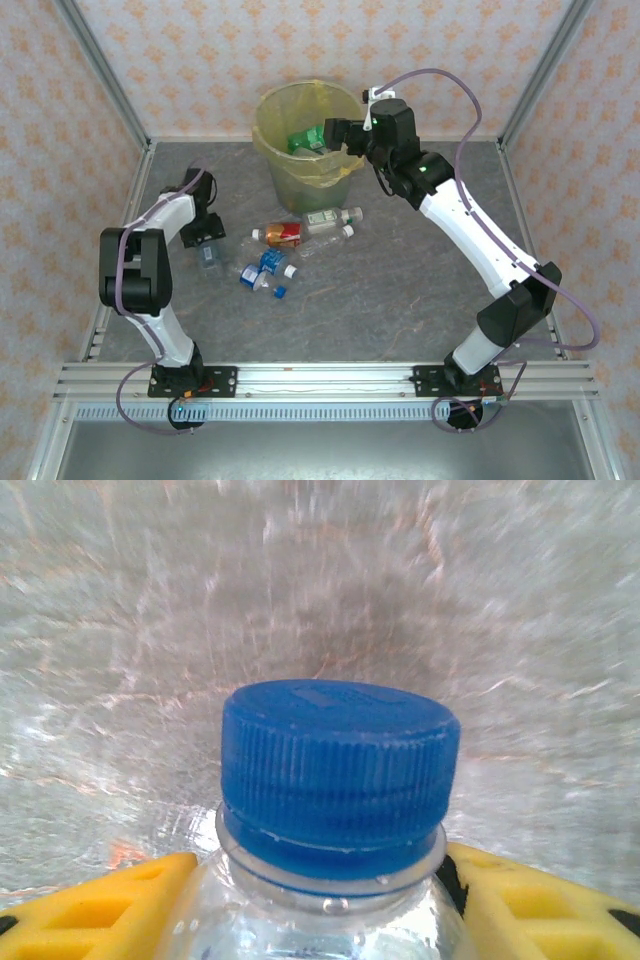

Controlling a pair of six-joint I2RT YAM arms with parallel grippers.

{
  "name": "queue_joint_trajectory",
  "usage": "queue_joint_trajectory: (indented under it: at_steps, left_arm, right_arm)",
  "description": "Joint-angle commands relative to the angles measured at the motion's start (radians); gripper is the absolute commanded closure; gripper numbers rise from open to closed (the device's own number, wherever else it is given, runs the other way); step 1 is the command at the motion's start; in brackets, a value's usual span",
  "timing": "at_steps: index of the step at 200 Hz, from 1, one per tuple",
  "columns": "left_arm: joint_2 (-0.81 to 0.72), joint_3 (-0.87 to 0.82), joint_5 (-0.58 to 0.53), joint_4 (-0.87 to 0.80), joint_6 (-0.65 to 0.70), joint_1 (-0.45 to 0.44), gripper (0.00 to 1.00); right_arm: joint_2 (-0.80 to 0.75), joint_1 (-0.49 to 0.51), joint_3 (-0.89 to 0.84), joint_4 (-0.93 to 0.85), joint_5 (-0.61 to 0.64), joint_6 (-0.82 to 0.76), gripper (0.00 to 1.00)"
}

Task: Put the plastic bottles in the bin

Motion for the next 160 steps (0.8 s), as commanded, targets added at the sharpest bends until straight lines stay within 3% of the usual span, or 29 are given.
queue_joint_trajectory:
  at_steps: [1,53,94,160]
  left_arm:
    - [-0.073,0.097,-0.04,-0.062,-0.03,0.002,0.45]
    - [-0.148,0.35,-0.022,-0.088,-0.076,-0.028,0.46]
    - [-0.141,0.592,-0.064,-0.075,-0.088,-0.136,0.46]
    - [-0.118,0.825,0.0,0.157,-0.096,-0.263,0.45]
  right_arm:
    - [-0.016,-0.004,0.028,0.02,-0.006,0.008,0.0]
    - [-0.018,-0.004,0.046,0.016,-0.012,0.027,0.0]
    - [-0.015,-0.004,0.063,0.008,-0.014,0.036,0.0]
    - [-0.013,-0.004,0.077,-0.002,-0.019,0.04,0.0]
